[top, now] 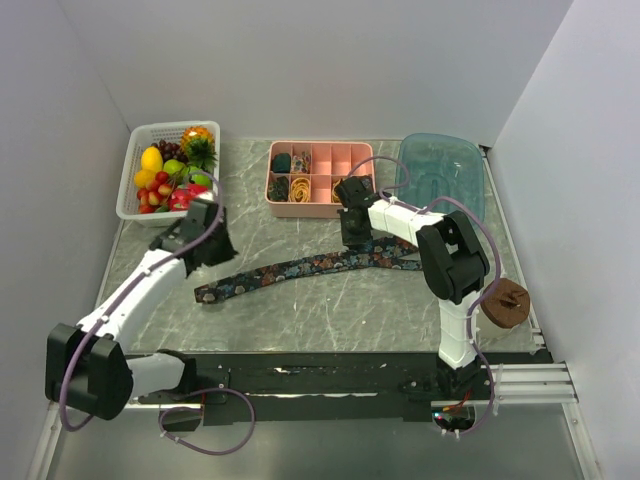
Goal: Roll the ties
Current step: Flatten out the tie at the center of the board.
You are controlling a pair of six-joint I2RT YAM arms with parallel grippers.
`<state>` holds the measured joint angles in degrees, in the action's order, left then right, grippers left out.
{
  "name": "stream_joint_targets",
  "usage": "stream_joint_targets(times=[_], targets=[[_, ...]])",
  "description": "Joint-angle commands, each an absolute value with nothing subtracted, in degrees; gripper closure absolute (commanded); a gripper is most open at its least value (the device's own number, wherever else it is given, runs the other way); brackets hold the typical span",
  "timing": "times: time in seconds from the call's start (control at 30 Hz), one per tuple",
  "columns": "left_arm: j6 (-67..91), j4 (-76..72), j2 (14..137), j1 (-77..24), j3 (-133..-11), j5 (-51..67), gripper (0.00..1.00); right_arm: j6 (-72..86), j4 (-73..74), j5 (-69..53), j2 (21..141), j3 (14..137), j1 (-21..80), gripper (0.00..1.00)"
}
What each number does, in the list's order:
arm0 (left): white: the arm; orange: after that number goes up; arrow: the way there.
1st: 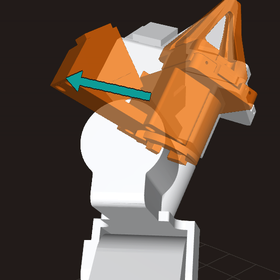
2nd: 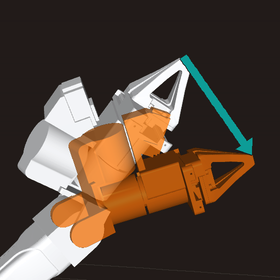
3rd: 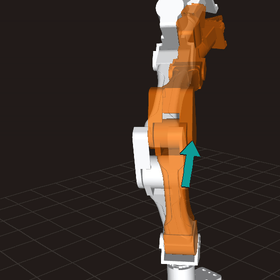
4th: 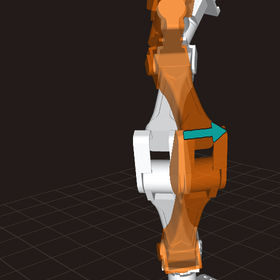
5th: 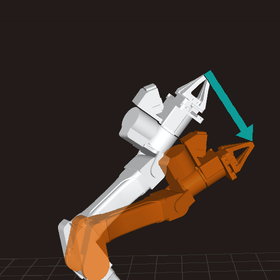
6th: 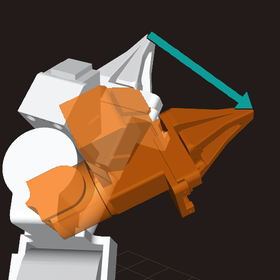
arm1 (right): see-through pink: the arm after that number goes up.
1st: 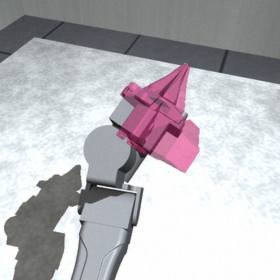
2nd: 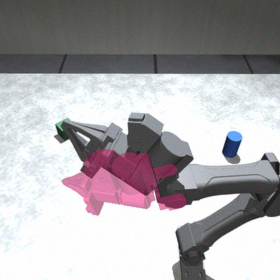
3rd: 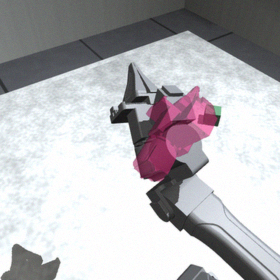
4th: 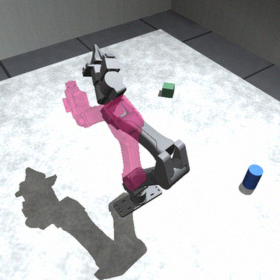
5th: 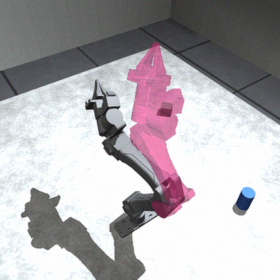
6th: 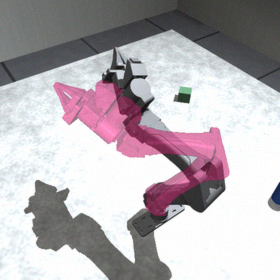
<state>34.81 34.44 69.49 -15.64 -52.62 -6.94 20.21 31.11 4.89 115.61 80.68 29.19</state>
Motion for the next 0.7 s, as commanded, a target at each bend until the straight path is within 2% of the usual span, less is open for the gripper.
stream_joint_targets(times=[0.0,0.17,0.37,0.67], targets=[[40.68,30.85,71.19,-22.92,-46.68,-0.88,0.99,18.63,39.55,7.47,118.65,78.49,27.86,1.0],[46.22,30.06,75.14,-24.7,-41.41,-2.54,0.99,18.19,41.57,7.29,119.09,78.84,27.86,1.0],[48.95,37.34,76.11,-24.52,-44.99,-13.51,0.99,17.58,44.73,10.01,118.56,78.14,27.86,1.0],[47.11,42.1,80.68,-19.87,-47.63,-18.98,0.99,18.28,47.72,9.58,119.27,78.75,27.86,1.0]])
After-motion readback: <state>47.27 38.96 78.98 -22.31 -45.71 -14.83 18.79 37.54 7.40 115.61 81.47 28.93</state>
